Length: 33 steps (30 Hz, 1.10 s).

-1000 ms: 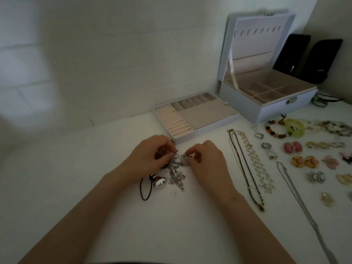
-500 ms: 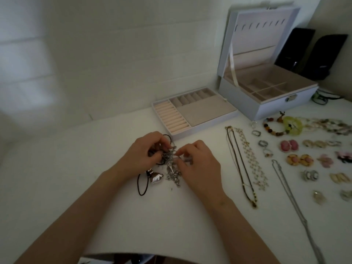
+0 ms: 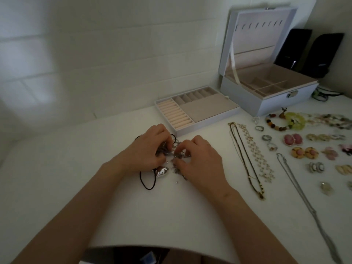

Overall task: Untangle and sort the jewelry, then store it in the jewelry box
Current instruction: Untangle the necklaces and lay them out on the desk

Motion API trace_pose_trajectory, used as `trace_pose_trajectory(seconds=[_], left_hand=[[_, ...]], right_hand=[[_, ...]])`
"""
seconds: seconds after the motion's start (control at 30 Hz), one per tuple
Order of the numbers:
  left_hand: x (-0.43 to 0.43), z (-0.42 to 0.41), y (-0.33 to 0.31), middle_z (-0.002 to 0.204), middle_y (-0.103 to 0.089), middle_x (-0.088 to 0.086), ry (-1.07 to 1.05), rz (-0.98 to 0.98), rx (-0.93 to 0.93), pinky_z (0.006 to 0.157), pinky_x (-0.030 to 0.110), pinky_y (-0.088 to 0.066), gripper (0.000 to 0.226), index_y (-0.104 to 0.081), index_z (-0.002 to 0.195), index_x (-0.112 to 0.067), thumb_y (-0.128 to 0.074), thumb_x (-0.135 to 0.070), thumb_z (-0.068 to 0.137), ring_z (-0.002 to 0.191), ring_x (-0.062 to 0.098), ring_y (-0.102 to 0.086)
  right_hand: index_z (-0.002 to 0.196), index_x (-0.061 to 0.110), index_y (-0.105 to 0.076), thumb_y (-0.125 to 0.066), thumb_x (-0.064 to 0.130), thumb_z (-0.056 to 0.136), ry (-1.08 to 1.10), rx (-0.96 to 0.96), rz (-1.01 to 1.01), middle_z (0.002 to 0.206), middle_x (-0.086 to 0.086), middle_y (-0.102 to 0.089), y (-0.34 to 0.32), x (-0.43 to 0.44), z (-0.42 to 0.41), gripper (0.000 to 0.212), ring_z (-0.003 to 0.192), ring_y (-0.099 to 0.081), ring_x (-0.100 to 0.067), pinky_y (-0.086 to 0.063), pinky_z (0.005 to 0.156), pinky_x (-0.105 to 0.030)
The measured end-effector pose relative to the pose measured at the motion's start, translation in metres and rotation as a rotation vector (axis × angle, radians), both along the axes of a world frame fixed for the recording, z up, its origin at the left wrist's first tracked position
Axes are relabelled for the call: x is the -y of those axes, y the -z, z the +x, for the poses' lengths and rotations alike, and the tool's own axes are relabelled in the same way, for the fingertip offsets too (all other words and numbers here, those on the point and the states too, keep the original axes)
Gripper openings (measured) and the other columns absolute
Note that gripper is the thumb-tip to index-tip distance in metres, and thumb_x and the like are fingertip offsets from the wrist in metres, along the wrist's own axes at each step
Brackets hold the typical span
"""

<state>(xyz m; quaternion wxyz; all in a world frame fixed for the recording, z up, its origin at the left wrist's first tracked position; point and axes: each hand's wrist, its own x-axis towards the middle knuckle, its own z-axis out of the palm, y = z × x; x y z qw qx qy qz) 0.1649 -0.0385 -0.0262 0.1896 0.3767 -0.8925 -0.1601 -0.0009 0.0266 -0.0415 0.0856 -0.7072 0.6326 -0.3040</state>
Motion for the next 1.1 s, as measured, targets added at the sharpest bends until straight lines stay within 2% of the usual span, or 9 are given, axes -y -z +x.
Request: trace_pose_trajectory(seconds=[0.17,0.3,0.47,0.53,0.63,0.77,0.9,1.03,1.1], left_hand=[[0.001,0.000,-0.005,0.085,-0.048,-0.012,-0.009,0.024,-0.063,0.062,0.016,-0.040,0.012,-0.052,0.084,-0.018,-0.052,-0.009,0.077,0.070,0.006,-0.049],[0.002,-0.001,-0.005,0.076,-0.060,-0.004,-0.083,0.022,-0.126,0.056,0.018,-0.042,0.017,-0.050,0.090,-0.018,-0.052,-0.001,0.089,0.060,0.004,-0.052],[0.000,-0.002,-0.011,0.074,-0.062,-0.013,-0.147,-0.058,-0.217,0.064,0.020,-0.046,0.016,-0.050,0.093,-0.019,-0.048,-0.003,0.094,0.072,0.006,-0.062],[0.000,-0.002,-0.012,0.071,-0.060,-0.012,-0.169,-0.079,-0.166,0.063,0.026,-0.046,0.013,-0.054,0.092,-0.019,-0.047,-0.008,0.095,0.069,0.008,-0.061],[-0.002,-0.002,-0.014,0.061,-0.058,-0.007,-0.233,-0.122,-0.139,0.061,0.034,-0.046,0.017,-0.060,0.092,-0.018,-0.044,-0.019,0.096,0.059,0.019,-0.059],[-0.004,-0.007,-0.022,0.056,-0.055,-0.002,-0.315,-0.003,-0.294,0.058,0.029,-0.041,0.023,-0.061,0.081,-0.017,-0.043,-0.014,0.096,0.050,0.011,-0.051],[-0.005,-0.009,-0.029,0.047,-0.046,-0.011,-0.325,0.219,-0.467,0.053,0.023,-0.035,0.025,-0.061,0.073,-0.018,-0.049,-0.016,0.094,0.042,0.003,-0.040],[-0.006,-0.009,-0.033,0.044,-0.045,-0.013,-0.313,0.308,-0.554,0.059,0.024,-0.041,0.024,-0.062,0.073,-0.016,-0.051,-0.017,0.094,0.045,0.003,-0.045],[-0.007,-0.009,-0.034,0.049,-0.050,-0.014,-0.314,0.331,-0.564,0.058,0.020,-0.040,0.020,-0.063,0.076,-0.014,-0.053,-0.017,0.094,0.046,0.000,-0.045]], right_hand=[[0.094,0.022,-0.060,-0.062,0.029,0.085,0.028,0.010,0.082,0.096,0.005,-0.053,-0.008,0.001,-0.003,0.011,0.095,-0.051,-0.012,-0.038,0.075,-0.023],[0.093,0.020,-0.057,-0.061,0.014,0.083,0.028,0.116,0.080,0.094,0.004,-0.060,-0.014,0.000,-0.006,0.012,0.086,-0.054,-0.013,-0.038,0.070,-0.024],[0.096,0.015,-0.063,-0.062,-0.002,0.079,0.006,0.462,0.071,0.085,-0.004,-0.064,-0.016,0.001,-0.008,0.023,0.074,-0.060,-0.018,-0.049,0.062,-0.024],[0.095,0.014,-0.065,-0.066,-0.004,0.078,0.009,0.620,0.082,0.082,-0.004,-0.066,-0.019,0.000,-0.012,0.024,0.068,-0.061,-0.012,-0.047,0.053,-0.014],[0.094,0.014,-0.067,-0.066,-0.007,0.077,0.011,0.703,0.059,0.077,-0.004,-0.068,-0.022,0.000,-0.017,0.027,0.064,-0.064,-0.006,-0.049,0.058,-0.013],[0.094,0.013,-0.068,-0.066,-0.007,0.077,0.005,0.673,0.063,0.072,0.000,-0.067,-0.022,0.000,-0.017,0.027,0.060,-0.062,-0.002,-0.047,0.057,-0.011],[0.092,0.016,-0.068,-0.073,0.004,0.077,-0.011,0.591,0.103,0.076,-0.004,-0.069,-0.021,0.002,-0.015,0.020,0.066,-0.063,-0.009,-0.049,0.062,-0.015],[0.090,0.016,-0.069,-0.074,0.009,0.077,0.021,0.500,0.103,0.079,-0.004,-0.069,-0.016,0.006,-0.015,0.015,0.070,-0.064,-0.013,-0.043,0.056,-0.009],[0.087,0.018,-0.069,-0.075,0.014,0.078,0.032,0.408,0.079,0.080,0.002,-0.067,-0.013,0.007,-0.015,0.011,0.071,-0.061,-0.010,-0.047,0.062,-0.014]])
